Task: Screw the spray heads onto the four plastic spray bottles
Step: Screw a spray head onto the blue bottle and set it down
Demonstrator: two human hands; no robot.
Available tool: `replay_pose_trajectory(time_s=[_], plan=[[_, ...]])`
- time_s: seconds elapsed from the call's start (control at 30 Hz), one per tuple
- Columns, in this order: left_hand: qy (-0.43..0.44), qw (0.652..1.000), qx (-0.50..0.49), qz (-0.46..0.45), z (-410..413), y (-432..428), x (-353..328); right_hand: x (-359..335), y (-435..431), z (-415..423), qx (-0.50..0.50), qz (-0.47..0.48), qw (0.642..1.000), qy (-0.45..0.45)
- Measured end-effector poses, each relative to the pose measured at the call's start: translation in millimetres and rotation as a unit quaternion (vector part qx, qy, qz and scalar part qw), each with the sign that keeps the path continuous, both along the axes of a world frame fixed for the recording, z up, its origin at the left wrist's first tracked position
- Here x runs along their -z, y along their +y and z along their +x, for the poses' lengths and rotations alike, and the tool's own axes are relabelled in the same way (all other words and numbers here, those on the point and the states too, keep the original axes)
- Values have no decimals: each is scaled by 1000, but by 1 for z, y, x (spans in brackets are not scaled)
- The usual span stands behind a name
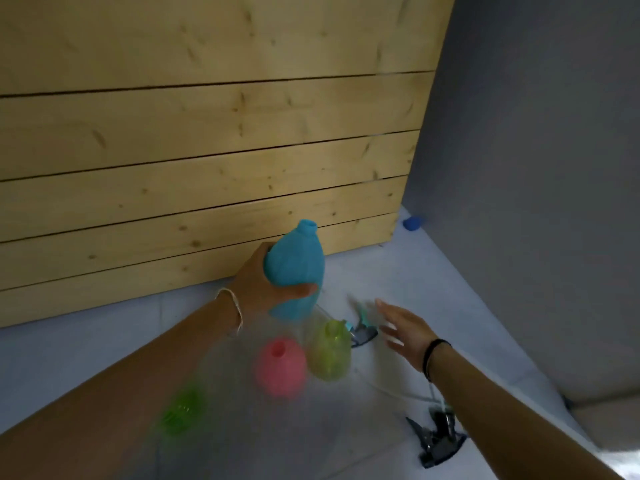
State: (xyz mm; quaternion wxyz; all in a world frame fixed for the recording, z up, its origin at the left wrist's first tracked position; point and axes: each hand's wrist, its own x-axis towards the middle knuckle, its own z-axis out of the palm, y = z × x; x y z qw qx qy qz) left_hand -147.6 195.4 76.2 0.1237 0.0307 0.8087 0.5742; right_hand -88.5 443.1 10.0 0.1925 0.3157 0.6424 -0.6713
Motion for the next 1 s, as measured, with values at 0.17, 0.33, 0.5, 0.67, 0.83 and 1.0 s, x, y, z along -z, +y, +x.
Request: replay_pose_trajectory(time_s=[0.17,0.33,0.5,0.67,0.83,1.0], plan=[[-13,1000,-2,-10,-12,5,37,65,6,-7,38,26,998,-33],[-9,999,18,-49,-19,14,60,97,2,-20,23,119,992,16],[-24,999,-6,-39,-22,12,71,110,-5,-20,-18,218,974,54],[-28,999,-13,-39,-22,9,76,114,-3,-18,-31,261,964,47],[-22,998,-38,-37,-23,8,67,105,4,-15,-25,197,980,23],[-15,998,-50,-20,-21,16,35,74,17,-6,29,178,983,25]])
